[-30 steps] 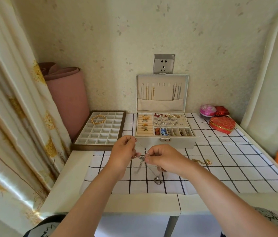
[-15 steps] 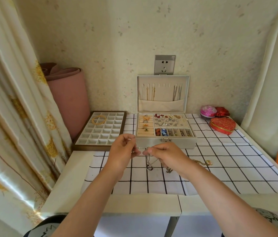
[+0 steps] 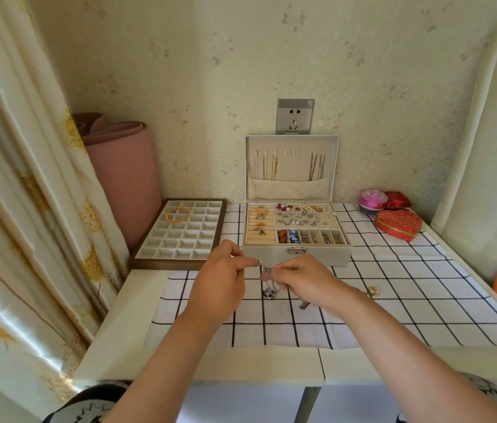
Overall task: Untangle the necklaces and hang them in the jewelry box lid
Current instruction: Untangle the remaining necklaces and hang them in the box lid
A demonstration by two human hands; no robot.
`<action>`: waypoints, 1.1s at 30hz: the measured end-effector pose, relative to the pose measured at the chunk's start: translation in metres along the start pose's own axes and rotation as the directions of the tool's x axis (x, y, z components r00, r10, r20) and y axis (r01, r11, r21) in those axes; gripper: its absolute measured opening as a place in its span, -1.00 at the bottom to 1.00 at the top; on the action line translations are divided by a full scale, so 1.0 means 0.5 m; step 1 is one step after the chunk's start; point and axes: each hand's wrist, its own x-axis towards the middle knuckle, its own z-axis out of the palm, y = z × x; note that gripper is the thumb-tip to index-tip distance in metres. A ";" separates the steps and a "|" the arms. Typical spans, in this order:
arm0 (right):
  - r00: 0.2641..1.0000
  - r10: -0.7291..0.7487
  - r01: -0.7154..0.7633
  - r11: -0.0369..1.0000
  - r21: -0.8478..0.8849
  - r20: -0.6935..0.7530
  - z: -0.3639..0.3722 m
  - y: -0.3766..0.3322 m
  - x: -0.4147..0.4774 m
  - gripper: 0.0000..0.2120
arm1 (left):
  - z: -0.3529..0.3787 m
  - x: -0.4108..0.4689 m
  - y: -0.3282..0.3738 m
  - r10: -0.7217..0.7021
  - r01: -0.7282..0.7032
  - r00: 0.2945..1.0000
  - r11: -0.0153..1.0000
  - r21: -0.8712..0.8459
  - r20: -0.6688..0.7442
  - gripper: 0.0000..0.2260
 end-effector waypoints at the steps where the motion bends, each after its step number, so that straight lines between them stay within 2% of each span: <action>1: 1.000 -0.005 0.005 1.000 0.004 -0.003 -0.001 -0.002 -0.002 -0.74 | 0.004 0.000 0.000 0.030 -0.030 1.000 0.999 0.024 0.001 -0.73; 3: 1.000 -0.002 0.002 1.000 -0.005 0.012 0.003 -0.008 -0.005 -0.78 | 0.008 -0.002 0.009 0.008 -0.004 0.998 0.998 -0.064 0.063 -0.75; 6: 1.000 0.003 -0.003 1.000 -0.016 0.015 0.006 -0.005 -0.005 -0.57 | 0.010 -0.001 0.020 -0.079 0.117 0.986 0.955 -0.273 0.146 -0.81; 9: 1.000 -0.013 0.013 0.998 -0.057 0.010 0.002 -0.005 -0.011 -0.62 | 0.003 0.002 0.025 -0.146 0.189 0.978 0.918 -0.348 0.147 -0.87; 13: 0.998 -0.026 0.021 0.995 -0.100 -0.053 0.004 -0.004 -0.011 -0.58 | 0.003 -0.001 0.033 -0.241 0.276 0.960 0.905 -0.324 0.144 -0.94; 17: 0.985 -0.078 0.052 0.985 -0.163 -0.157 0.011 0.010 0.001 -0.68 | 0.005 -0.001 0.042 -0.344 0.379 0.925 0.874 -0.305 0.163 -0.96; 20: 0.977 -0.060 0.046 0.996 -0.071 -0.207 0.012 0.009 0.004 -0.75 | 0.003 0.000 0.045 -0.379 0.419 0.907 0.859 -0.294 0.185 -0.97; 24: 0.990 -0.064 0.068 0.997 0.032 -0.128 0.013 -0.002 -0.004 -0.76 | 0.004 -0.003 0.047 -0.349 0.394 0.916 0.872 -0.290 0.198 -0.94; 27: 0.994 -0.060 0.059 0.998 -0.013 -0.092 0.015 0.003 -0.003 -0.73 | 0.009 -0.003 0.039 -0.370 0.402 0.914 0.881 -0.249 0.168 -0.97; 30: 0.993 -0.074 0.066 0.994 -0.093 -0.090 0.015 0.014 0.005 -0.71 | 0.011 -0.003 0.034 -0.381 0.425 0.900 0.876 -0.229 0.211 -0.95; 33: 0.989 -0.106 0.078 0.964 -0.254 -0.098 0.020 0.021 0.010 -0.70 | 0.013 -0.001 0.034 -0.363 0.410 0.895 0.898 -0.158 0.259 -0.94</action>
